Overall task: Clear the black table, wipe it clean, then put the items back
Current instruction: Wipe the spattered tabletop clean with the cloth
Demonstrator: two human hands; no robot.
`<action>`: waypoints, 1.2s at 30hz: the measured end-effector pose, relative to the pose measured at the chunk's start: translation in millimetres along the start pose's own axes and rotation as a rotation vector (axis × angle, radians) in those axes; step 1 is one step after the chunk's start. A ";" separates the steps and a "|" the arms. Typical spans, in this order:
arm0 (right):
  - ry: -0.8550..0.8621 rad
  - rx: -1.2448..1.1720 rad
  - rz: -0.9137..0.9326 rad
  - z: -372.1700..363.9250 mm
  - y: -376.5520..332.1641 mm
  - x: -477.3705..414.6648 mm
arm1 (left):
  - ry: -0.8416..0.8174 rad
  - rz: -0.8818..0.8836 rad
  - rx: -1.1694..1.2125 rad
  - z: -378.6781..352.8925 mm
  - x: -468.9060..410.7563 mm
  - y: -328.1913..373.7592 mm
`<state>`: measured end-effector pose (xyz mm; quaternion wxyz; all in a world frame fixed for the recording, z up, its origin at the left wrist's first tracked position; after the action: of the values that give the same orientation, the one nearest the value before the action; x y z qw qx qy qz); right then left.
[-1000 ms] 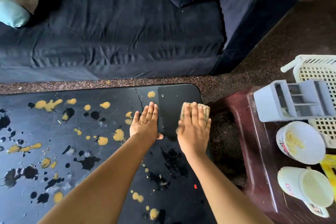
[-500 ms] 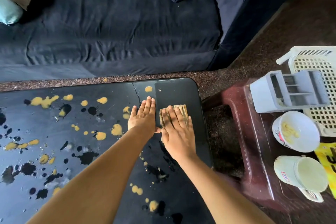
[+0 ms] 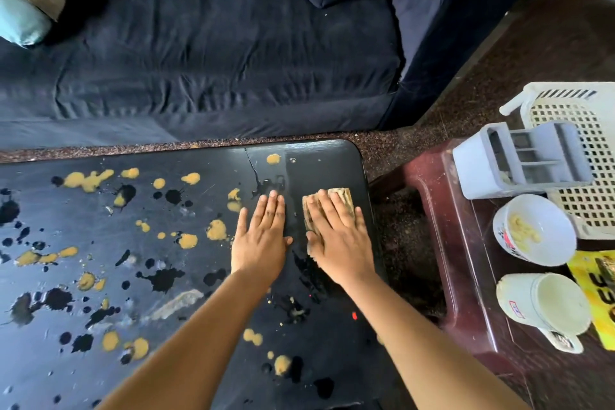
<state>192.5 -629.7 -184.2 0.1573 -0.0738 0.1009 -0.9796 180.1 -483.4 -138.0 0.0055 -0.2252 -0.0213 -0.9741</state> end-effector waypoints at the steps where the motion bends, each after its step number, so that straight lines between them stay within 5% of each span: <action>1: 0.002 0.010 -0.009 0.5 9.9 3.8 | 0.014 0.020 0.037 -4.1 14.1 1.6; 6: 0.081 -0.045 -0.315 2.2 16.0 27.6 | -0.040 0.031 0.030 -20.6 61.8 8.1; 12: -0.010 -0.002 0.156 -3.3 -12.6 35.1 | -0.094 0.022 0.026 -33.2 64.5 8.8; 18: 0.055 -0.052 -0.343 -3.3 16.5 67.8 | -0.127 0.015 -0.004 -32.8 62.4 11.4; 24: -0.028 -0.021 0.104 -6.4 -11.2 73.5 | -0.143 0.013 -0.022 -30.9 61.6 12.3; 30: 0.054 -0.078 -0.364 -6.4 -3.5 89.3 | -0.150 0.009 -0.028 -34.1 60.9 11.9; 36: -0.010 -0.007 0.051 -12.4 -26.1 94.7 | -0.129 0.010 -0.019 -35.6 61.1 10.7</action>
<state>93.7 -633.9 -179.7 0.1825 -0.0767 0.1052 -0.9746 109.7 -495.7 -142.7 0.0068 -0.2876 -0.0114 -0.9576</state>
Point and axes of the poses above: each hand's wrist, its own x-axis away from the middle knuckle, its own z-axis out of the back of the hand, y = z × x, the point moved 3 cm from there along -x, towards the middle knuckle, and after that the axes turned 4 degrees about -x, right-handed, at the moved point
